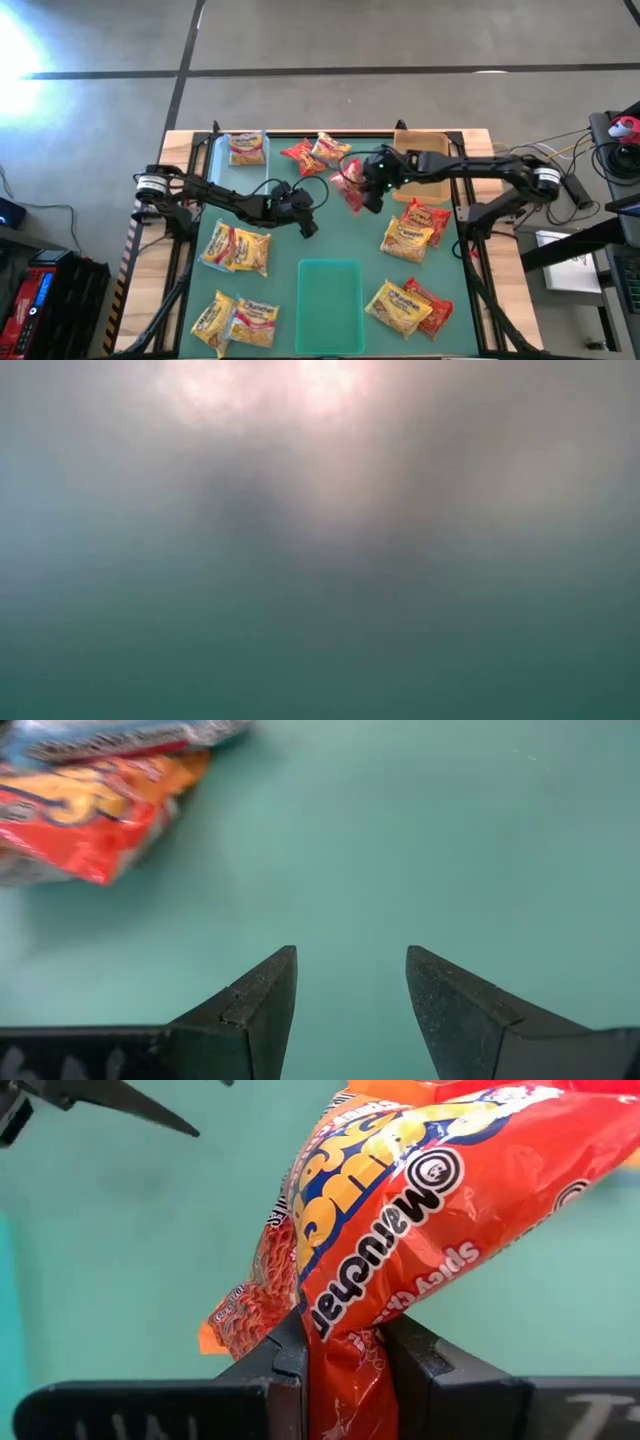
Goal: Sort Maruchan noodles
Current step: Put the red noodle pack into the orange bin
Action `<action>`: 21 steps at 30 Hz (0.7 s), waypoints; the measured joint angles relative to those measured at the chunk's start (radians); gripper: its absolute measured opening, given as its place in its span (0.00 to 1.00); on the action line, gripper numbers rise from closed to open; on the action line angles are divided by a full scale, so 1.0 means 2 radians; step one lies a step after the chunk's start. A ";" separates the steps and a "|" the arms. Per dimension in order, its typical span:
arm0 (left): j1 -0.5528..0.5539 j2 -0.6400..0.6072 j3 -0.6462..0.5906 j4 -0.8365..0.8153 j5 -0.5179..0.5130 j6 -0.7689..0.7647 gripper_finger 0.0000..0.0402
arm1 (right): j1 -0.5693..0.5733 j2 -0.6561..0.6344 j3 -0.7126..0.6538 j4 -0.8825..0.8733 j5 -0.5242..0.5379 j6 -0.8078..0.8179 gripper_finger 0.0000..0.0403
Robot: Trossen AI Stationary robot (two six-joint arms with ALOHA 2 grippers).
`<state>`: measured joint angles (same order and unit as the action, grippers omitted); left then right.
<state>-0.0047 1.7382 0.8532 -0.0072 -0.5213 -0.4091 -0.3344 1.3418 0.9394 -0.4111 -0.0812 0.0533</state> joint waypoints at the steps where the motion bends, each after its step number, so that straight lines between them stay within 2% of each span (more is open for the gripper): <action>1: 0.000 0.000 0.000 0.001 -0.008 -0.001 0.43 | 0.000 -0.009 0.000 -0.005 0.015 -0.013 0.17; 12: 0.000 -0.001 0.001 0.038 -0.042 -0.010 0.43 | 0.000 -0.115 0.000 -0.070 0.263 -0.247 0.17; 16: 0.000 -0.001 0.001 0.043 -0.042 -0.010 0.43 | -0.007 -0.141 0.000 -0.101 0.311 -0.298 0.17; 21: 0.000 0.001 0.001 0.043 -0.042 -0.010 0.43 | -0.037 -0.151 0.001 -0.181 0.331 -0.340 0.17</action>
<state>-0.0044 1.7405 0.8543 0.0784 -0.6044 -0.4282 -0.4081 1.0397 0.9413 -0.7731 0.5800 -0.6275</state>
